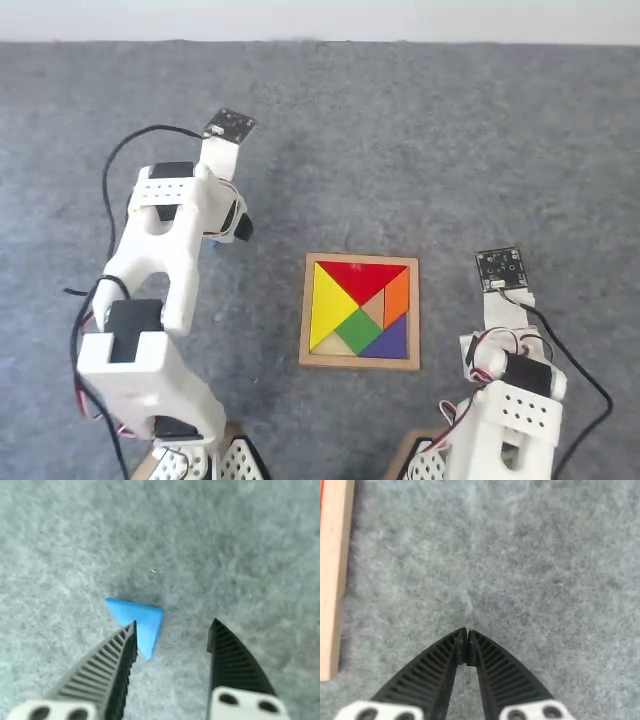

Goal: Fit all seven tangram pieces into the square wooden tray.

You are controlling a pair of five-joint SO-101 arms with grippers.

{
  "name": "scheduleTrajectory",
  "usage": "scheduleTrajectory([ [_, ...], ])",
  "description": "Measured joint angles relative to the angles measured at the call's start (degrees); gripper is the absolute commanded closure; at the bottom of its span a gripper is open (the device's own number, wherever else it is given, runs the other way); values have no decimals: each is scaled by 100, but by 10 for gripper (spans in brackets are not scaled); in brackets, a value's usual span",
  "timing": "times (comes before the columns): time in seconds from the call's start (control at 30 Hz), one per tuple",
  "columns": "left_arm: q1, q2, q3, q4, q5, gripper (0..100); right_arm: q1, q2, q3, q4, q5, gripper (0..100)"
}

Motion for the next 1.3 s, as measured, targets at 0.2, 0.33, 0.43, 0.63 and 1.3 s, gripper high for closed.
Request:
scheduleTrajectory([
  [0.2,-97,800,-571,26,105,779,0,0,0,0,0,992],
  [0.33,-325,1345,-1204,431,202,788,0,0,0,0,0,992],
  [0.43,-448,1495,-1495,695,202,809,0,0,0,0,0,992],
  [0.63,-598,1565,-1556,941,202,853,0,0,0,0,0,992],
  [1.3,202,1266,-1758,2268,-563,988,0,0,0,0,0,992],
])
